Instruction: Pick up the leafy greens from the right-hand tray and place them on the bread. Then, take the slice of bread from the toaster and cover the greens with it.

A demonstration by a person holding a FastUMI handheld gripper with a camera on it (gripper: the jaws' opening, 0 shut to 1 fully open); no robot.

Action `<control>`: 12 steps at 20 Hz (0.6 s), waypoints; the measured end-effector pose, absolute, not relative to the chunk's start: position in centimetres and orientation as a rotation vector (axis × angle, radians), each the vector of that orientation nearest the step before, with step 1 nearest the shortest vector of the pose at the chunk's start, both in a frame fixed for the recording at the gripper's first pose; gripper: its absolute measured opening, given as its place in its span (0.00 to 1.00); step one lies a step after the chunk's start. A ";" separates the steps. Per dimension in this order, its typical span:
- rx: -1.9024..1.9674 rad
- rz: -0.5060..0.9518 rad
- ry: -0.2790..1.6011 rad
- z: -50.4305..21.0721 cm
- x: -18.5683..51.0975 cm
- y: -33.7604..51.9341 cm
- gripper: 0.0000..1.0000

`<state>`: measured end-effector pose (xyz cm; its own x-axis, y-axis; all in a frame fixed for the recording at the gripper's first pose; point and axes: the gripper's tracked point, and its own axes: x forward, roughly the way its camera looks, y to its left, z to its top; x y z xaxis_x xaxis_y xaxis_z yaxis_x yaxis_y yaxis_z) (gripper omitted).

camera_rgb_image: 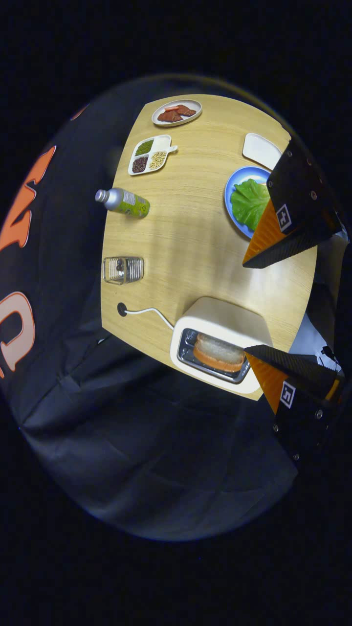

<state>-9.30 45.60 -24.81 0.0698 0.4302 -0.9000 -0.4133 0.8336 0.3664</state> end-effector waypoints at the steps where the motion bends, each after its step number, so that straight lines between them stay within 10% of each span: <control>1: 0.009 0.642 1.358 -24.4 -9.4 46.7 0.95; 12: -0.091 0.657 1.444 -27.0 -10.9 53.6 0.83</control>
